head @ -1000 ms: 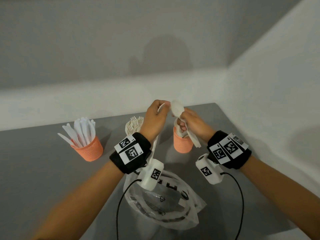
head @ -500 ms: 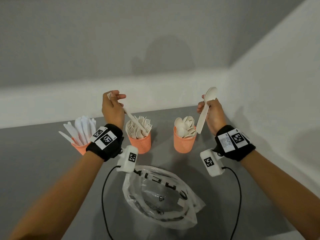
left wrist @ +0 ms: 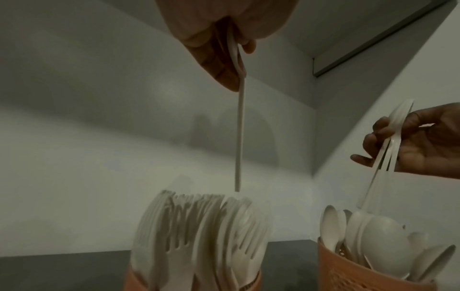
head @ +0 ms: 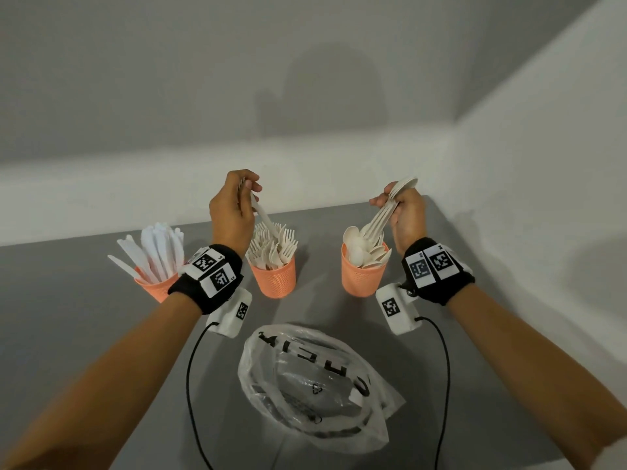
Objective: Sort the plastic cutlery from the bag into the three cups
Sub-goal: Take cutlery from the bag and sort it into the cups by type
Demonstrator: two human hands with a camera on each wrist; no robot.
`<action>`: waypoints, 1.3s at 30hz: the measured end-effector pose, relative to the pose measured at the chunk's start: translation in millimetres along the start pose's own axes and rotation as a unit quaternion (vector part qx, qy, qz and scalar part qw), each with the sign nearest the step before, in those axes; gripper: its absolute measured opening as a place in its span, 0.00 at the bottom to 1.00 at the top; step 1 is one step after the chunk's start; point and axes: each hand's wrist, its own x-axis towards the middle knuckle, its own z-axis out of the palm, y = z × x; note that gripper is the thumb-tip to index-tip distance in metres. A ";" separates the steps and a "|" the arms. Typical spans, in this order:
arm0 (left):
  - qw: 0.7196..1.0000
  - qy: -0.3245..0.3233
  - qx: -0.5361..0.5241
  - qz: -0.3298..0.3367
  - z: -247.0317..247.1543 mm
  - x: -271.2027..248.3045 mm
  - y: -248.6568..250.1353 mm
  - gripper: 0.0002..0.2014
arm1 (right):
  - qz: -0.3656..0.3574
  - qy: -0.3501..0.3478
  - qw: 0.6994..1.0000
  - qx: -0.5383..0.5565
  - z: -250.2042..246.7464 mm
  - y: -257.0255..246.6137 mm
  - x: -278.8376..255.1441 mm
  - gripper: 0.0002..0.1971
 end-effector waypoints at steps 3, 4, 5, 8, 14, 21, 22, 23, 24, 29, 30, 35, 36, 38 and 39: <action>1.000 -0.015 0.009 0.016 6.6 0.7 2.4 0.10 | -0.004 -0.008 1.000 -0.002 -1.3 8.0 -0.3 0.08; 0.999 -0.029 0.022 0.022 8.9 0.2 1.7 0.10 | -0.006 -0.012 1.000 -0.005 -2.8 12.0 0.2 0.08; 0.998 -0.045 0.037 0.026 10.7 -0.7 -0.2 0.10 | -0.007 -0.015 1.000 -0.011 -4.4 15.1 0.1 0.08; 0.991 -0.097 0.081 0.030 14.5 -6.2 -7.9 0.11 | 0.000 -0.013 1.000 -0.025 -11.1 25.5 1.7 0.07; 0.960 -0.204 0.189 0.035 18.6 -16.9 -20.0 0.15 | -0.066 -0.023 0.982 -0.177 -24.1 46.4 3.4 0.14; 0.938 -0.228 0.258 0.041 21.7 -20.3 -18.9 0.20 | -0.201 -0.061 0.885 -0.415 -25.8 44.1 -0.3 0.22; 0.937 -0.224 0.265 0.034 21.8 -22.7 -20.0 0.20 | -0.213 -0.078 0.867 -0.445 -28.1 47.9 -1.6 0.21; 0.936 -0.220 0.272 0.032 21.5 -26.6 -21.0 0.20 | -0.217 -0.092 0.850 -0.471 -31.5 53.0 -2.7 0.20; 0.934 -0.223 0.278 0.034 21.8 -31.0 -22.6 0.22 | -0.213 -0.105 0.837 -0.492 -35.3 58.3 -3.2 0.20; 0.904 -0.281 0.319 0.029 29.3 -46.9 -29.8 0.36 | -0.190 -0.145 0.792 -0.562 -41.1 63.1 -6.9 0.31; 0.901 -0.282 0.327 0.023 31.0 -47.8 -31.3 0.36 | -0.188 -0.151 0.779 -0.579 -39.4 59.9 -6.6 0.32; 0.893 -0.271 0.359 0.000 35.6 -50.1 -30.0 0.37 | -0.201 -0.170 0.697 -0.667 -27.6 55.0 -9.3 0.40; 0.888 -0.278 0.367 -0.016 36.5 -51.7 -29.1 0.36 | -0.196 -0.169 0.683 -0.683 -26.8 57.8 -8.2 0.41; 0.869 -0.308 0.386 -0.041 38.8 -57.0 -29.0 0.35 | -0.172 -0.173 0.649 -0.720 -26.4 62.0 -6.8 0.44; 0.858 -0.324 0.396 -0.049 39.9 -59.7 -29.5 0.34 | -0.162 -0.177 0.632 -0.737 -27.2 63.7 -6.9 0.46</action>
